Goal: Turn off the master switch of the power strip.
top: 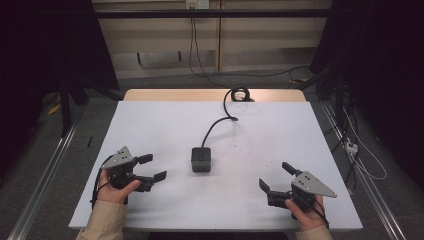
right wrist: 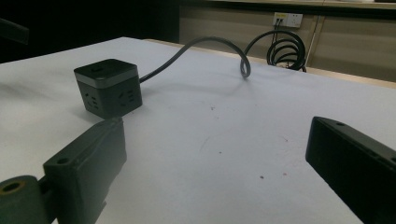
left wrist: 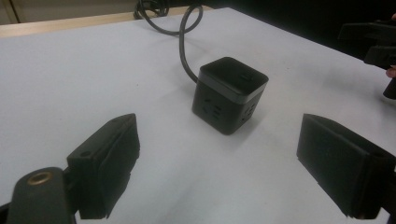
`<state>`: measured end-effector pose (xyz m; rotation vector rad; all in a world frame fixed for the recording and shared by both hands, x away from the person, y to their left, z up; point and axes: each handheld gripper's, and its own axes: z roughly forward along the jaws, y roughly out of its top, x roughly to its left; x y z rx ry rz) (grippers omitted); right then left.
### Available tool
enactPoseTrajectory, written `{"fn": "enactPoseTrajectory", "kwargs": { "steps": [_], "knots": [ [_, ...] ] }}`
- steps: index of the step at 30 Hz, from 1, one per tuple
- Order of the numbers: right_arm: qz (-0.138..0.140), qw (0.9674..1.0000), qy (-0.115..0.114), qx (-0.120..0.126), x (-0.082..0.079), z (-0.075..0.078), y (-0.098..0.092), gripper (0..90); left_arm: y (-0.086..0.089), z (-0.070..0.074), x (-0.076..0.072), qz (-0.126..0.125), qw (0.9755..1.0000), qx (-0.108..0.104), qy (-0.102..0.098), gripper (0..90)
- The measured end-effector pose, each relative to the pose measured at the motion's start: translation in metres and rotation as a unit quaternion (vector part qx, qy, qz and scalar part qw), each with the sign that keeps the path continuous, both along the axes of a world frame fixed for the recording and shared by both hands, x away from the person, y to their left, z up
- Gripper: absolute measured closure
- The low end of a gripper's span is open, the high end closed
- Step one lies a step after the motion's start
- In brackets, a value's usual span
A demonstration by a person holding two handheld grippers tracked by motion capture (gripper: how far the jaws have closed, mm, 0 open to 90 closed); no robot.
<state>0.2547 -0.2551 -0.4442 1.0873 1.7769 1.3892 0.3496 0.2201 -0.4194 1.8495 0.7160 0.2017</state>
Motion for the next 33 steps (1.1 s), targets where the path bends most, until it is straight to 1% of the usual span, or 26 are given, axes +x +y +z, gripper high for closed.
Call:
{"fn": "enactPoseTrajectory", "kwargs": {
  "steps": [1, 5, 9, 13, 14, 15, 17, 18, 26, 31, 32, 33],
  "knots": [
    [0.0, 1.0, 0.0, 0.0, 0.0, 0.0, 0.0, 4.8, 0.001, 0.0, -0.001, 0.003, 1.0, 0.0, -0.001, 12.5],
    [0.0, 1.0, 0.0, -0.001, 0.0, 0.0, 0.0, 4.8, 0.004, -0.002, -0.002, 0.005, 1.0, 0.003, -0.002, 12.2],
    [0.0, 1.0, 0.0, -0.001, 0.0, 0.0, 0.0, 4.8, 0.008, -0.002, -0.003, 0.006, 1.0, 0.001, -0.003, 12.0],
    [-0.001, 1.0, 0.0, 0.0, 0.0, 0.0, 0.0, 4.8, 0.011, -0.004, -0.004, 0.012, 0.9999, 0.005, -0.002, 12.0],
    [-0.001, 1.0, 0.0, 0.0, 0.0, 0.0, 0.0, 4.8, 0.013, -0.004, -0.004, 0.01, 0.9999, 0.004, -0.004, 12.0],
    [-0.002, 1.0, 0.0, 0.0, 0.0, 0.0, 0.0, 4.8, 0.013, -0.004, -0.005, 0.015, 0.9999, 0.006, -0.003, 12.0],
    [-0.001, 1.0, 0.001, -0.001, 0.0, 0.0, 0.0, 4.8, 0.015, -0.005, -0.005, 0.015, 0.9999, 0.004, -0.003, 12.0],
    [-0.002, 1.0, 0.001, 0.0, 0.0, 0.0, 0.0, 4.8, 0.016, -0.005, -0.006, 0.018, 0.9998, 0.005, -0.003, 12.0],
    [-0.001, 1.0, 0.002, -0.002, 0.0, 0.0, 0.0, 4.8, 0.021, -0.008, -0.008, 0.017, 0.9998, 0.007, 0.001, 12.0],
    [-0.002, 1.0, 0.002, -0.001, 0.0, -0.001, 0.0, 4.8, 0.023, -0.009, -0.01, 0.025, 0.9996, 0.007, -0.006, 12.0],
    [-0.002, 1.0, 0.002, -0.001, 0.0, -0.001, 0.0, 4.8, 0.024, -0.009, -0.009, 0.018, 0.9998, 0.004, -0.004, 11.9],
    [-0.003, 1.0, 0.002, -0.001, 0.0, -0.001, 0.0, 4.8, 0.024, -0.009, -0.01, 0.025, 0.9996, 0.009, -0.005, 11.8]
  ]
}}
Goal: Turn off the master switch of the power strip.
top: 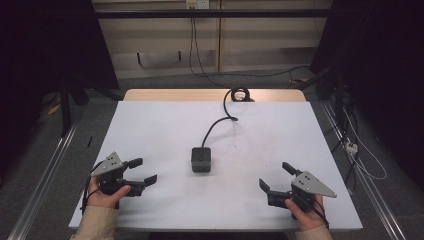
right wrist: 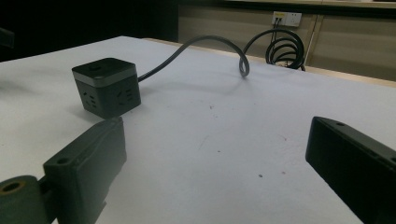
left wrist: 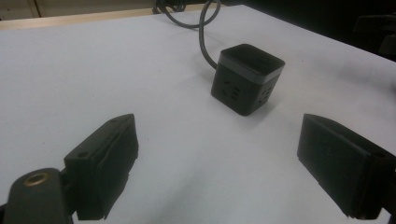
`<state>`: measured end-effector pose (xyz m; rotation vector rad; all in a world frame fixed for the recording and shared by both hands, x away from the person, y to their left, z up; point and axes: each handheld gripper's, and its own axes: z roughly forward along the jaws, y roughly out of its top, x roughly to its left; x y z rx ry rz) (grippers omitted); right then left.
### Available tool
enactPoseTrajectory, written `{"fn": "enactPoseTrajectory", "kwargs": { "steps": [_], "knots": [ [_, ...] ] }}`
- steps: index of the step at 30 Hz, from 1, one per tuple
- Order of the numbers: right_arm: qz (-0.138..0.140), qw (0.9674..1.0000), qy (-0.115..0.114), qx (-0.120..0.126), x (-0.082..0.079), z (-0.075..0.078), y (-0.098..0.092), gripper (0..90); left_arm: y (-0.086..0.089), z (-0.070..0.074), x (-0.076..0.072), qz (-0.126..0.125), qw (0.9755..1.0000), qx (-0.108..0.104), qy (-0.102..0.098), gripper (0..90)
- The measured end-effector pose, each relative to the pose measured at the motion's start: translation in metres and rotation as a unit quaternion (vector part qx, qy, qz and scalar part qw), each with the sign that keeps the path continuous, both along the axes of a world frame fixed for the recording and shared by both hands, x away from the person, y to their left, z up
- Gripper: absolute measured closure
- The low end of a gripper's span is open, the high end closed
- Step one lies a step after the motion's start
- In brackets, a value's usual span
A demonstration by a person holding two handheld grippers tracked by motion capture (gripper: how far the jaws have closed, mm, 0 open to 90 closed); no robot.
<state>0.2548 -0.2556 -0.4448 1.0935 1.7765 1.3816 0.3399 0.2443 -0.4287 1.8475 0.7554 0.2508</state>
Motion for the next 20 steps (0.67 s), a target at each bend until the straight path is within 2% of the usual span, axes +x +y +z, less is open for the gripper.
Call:
{"fn": "enactPoseTrajectory", "kwargs": {
  "steps": [4, 8, 19, 20],
  "knots": [
    [-0.001, 1.0, 0.001, 0.0, 0.0, -0.0002, -0.0005, 4.8, 0.0007, -0.0008, -0.0006, 0.002, 1.0, 0.0, 0.002, 11.8],
    [0.0, 1.0, 0.001, 0.001, 0.0001, -0.0004, -0.0005, 4.8, -0.0004, -0.0018, -0.0015, -0.001, 0.9999, 0.011, 0.002, 11.7],
    [0.001, 1.0, 0.003, -0.001, 0.0009, -0.0015, -0.0001, 4.8, -0.0016, -0.0023, -0.0004, -0.004, 1.0, 0.006, 0.004, 11.6],
    [0.001, 1.0, 0.003, -0.001, 0.0012, -0.0017, 0.0, 4.8, -0.0014, -0.0026, 0.0002, -0.01, 0.9999, 0.003, 0.005, 11.6]
  ]
}}
